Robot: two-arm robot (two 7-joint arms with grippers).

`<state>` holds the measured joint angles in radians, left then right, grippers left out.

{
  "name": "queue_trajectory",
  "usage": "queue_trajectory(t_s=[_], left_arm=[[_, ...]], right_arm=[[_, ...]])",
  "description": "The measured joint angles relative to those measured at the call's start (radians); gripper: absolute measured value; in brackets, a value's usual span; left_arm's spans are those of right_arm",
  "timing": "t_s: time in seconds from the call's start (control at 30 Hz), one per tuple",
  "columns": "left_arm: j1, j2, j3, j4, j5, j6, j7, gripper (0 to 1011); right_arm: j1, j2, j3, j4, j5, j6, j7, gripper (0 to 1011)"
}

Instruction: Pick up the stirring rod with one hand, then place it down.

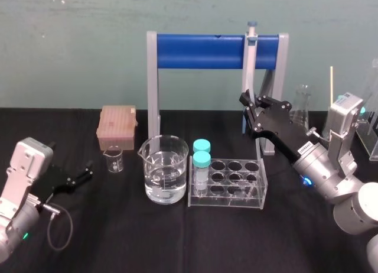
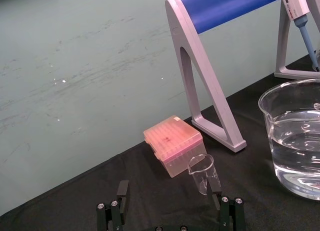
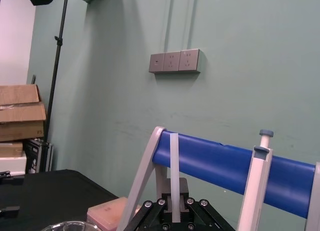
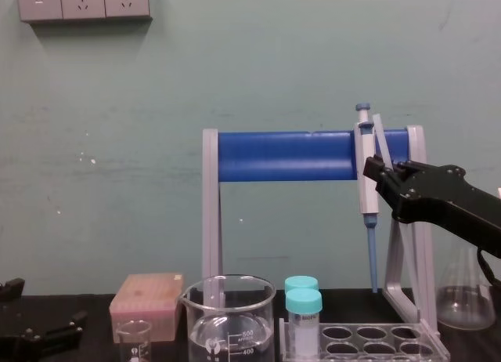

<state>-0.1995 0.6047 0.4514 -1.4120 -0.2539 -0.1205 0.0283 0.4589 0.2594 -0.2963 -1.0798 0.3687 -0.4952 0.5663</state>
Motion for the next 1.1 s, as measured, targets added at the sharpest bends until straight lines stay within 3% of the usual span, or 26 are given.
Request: queue_trajectory(t_s=[1.1], left_arm=[[0.000,0.000,0.000,0.000,0.000,0.000,0.000,1000]], right_arm=[[0.005,0.001,-0.005,0.002,0.005,-0.006,0.002,72]])
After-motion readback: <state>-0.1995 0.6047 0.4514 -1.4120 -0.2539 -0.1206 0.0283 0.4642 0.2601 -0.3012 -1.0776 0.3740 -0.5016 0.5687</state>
